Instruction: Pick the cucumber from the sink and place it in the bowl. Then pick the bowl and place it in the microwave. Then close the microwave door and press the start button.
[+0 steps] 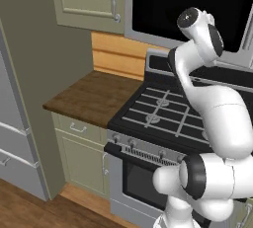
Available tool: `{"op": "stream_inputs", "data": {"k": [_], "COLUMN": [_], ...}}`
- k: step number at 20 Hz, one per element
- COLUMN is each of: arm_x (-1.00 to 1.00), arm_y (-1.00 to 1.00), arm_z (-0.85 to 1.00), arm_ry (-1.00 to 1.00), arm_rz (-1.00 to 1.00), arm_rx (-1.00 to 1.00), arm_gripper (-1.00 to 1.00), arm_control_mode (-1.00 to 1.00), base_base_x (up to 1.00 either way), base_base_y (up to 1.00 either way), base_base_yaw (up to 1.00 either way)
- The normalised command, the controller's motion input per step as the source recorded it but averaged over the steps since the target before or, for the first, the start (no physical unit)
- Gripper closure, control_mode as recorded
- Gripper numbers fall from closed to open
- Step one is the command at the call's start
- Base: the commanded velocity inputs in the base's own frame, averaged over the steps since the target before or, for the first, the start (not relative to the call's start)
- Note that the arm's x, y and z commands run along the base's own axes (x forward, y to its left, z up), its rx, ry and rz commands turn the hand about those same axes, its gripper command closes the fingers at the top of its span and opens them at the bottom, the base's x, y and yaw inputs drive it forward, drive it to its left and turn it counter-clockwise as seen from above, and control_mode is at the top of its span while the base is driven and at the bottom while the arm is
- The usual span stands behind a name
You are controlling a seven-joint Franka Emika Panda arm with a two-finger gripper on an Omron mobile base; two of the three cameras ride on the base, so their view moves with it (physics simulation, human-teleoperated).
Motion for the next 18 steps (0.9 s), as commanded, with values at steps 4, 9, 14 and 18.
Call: {"op": "stream_inputs", "data": {"k": [4, 9, 14, 18], "arm_x": [0.67, 0.66, 0.67, 0.76], "arm_y": [-0.44, -0.20, -0.33, -0.44], "arm_z": [0.00, 0.00, -0.02, -0.19], "arm_ry": [-0.04, 0.00, -0.02, -0.09], "arm_rz": [0.20, 0.10, 0.09, 0.10], "arm_rx": [0.10, 0.05, 0.03, 0.03], "arm_gripper": [-1.00, -1.00, -1.00, -1.00], "arm_control_mode": [-1.00, -1.00, -1.00, -1.00], "base_base_x": [0.00, 0.00, 0.00, 0.00], "base_base_y": [0.00, 0.00, 0.00, 0.00], "base_base_yaw": [0.00, 0.00, 0.00, 0.00]}}
